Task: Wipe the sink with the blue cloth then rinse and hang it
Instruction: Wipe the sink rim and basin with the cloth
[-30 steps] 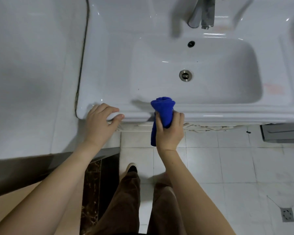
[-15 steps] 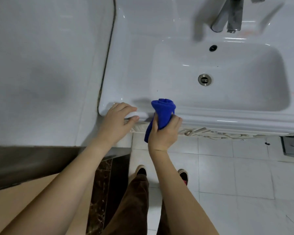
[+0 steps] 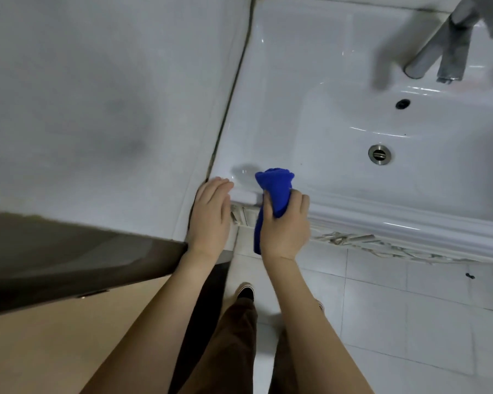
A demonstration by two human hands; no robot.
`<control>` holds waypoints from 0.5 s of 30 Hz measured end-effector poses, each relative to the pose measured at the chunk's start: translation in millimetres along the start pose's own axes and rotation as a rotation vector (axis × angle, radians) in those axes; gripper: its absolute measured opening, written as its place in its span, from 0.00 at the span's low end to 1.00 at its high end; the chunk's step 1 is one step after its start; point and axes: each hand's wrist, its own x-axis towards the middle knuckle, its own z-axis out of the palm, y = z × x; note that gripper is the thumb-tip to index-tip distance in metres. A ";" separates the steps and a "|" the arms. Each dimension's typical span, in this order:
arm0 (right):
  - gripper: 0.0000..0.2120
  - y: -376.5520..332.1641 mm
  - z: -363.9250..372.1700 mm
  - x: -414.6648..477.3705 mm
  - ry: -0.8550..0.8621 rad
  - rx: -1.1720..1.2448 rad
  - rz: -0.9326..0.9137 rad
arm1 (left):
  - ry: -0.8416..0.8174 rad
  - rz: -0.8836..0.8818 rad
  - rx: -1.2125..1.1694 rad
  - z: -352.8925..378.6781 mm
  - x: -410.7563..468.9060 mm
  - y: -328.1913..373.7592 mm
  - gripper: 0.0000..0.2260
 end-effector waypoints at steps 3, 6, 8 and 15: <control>0.15 13.9 -28.1 23.5 -0.059 -0.124 0.016 | 0.007 -0.012 0.000 -1.1 -0.3 2.3 0.12; 0.17 -7.8 -20.6 29.6 -0.172 -0.192 -0.065 | 0.008 -0.050 -0.007 -0.1 0.0 3.6 0.12; 0.17 -29.6 -3.4 18.6 -0.272 -0.165 -0.154 | 0.011 -0.053 -0.006 -0.9 0.9 5.7 0.12; 0.18 4.2 -34.5 21.0 -0.185 -0.201 -0.084 | 0.020 -0.023 -0.018 -0.9 0.2 -0.7 0.11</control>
